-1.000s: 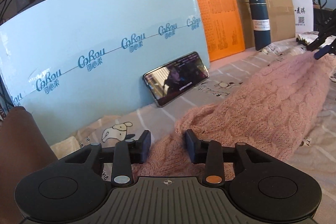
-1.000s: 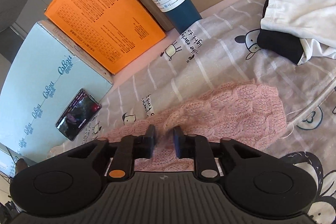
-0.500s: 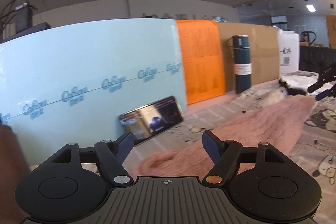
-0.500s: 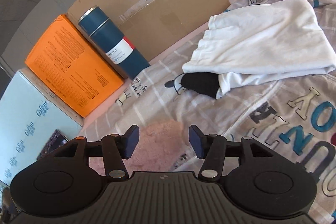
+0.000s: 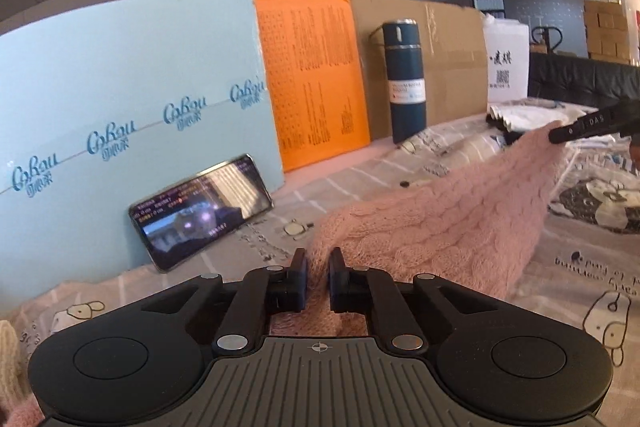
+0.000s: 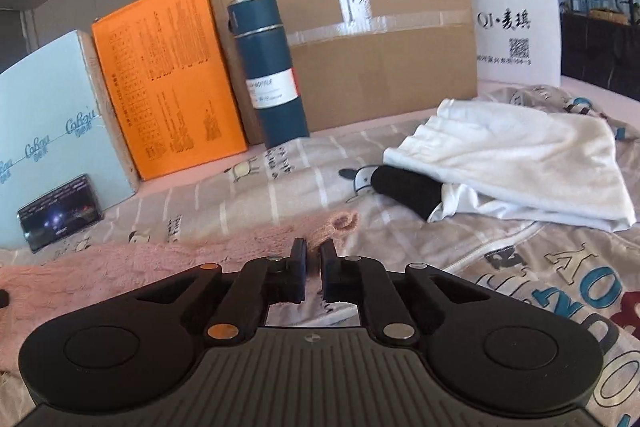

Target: Fold clothes

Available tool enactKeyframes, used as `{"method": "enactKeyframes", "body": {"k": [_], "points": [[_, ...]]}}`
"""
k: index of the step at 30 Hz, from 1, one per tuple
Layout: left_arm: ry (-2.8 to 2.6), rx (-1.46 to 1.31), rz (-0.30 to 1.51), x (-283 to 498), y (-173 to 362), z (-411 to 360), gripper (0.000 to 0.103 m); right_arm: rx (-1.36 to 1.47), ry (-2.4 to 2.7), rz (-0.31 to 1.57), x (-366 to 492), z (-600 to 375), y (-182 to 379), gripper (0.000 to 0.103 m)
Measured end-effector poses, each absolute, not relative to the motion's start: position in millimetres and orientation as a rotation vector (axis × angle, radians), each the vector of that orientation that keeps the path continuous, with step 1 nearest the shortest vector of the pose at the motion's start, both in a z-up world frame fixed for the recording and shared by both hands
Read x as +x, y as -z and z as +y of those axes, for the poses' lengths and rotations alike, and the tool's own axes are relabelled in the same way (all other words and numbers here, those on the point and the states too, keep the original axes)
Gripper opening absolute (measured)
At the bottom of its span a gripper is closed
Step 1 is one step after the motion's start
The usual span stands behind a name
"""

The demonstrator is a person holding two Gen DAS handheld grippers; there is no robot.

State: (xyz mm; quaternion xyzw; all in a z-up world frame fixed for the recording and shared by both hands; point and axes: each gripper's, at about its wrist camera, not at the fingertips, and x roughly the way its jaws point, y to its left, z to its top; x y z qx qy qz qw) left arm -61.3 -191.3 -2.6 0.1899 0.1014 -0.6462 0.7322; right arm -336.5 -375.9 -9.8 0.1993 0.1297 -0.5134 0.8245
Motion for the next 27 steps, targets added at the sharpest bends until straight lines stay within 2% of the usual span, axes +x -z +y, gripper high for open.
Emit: {"method": "enactKeyframes", "body": {"k": [6,12,15,17,20,23,27], "points": [[1.345,0.395,0.233,-48,-3,-215,0.009,0.343,1.1,0.174,-322,-375,-12,0.006],[1.304,0.48,0.336,-38,22,-244,0.021,0.491,1.14,0.313,-317,-405,13,0.006],[1.286,0.442,0.328,-34,20,-240,0.04,0.563,1.153,0.304,-323,-413,26,0.01],[1.26,0.358,0.324,-28,12,-229,0.076,0.609,1.166,0.266,-331,-414,29,0.026],[1.231,0.22,0.356,-18,-6,-202,0.083,0.683,1.174,0.194,-346,-412,28,0.041],[1.187,0.182,0.348,-20,-21,-172,0.089,0.745,1.168,0.143,-361,-405,24,0.05],[1.157,0.155,0.388,-30,-19,-130,0.091,0.819,1.105,0.129,-374,-396,25,0.053]]}}
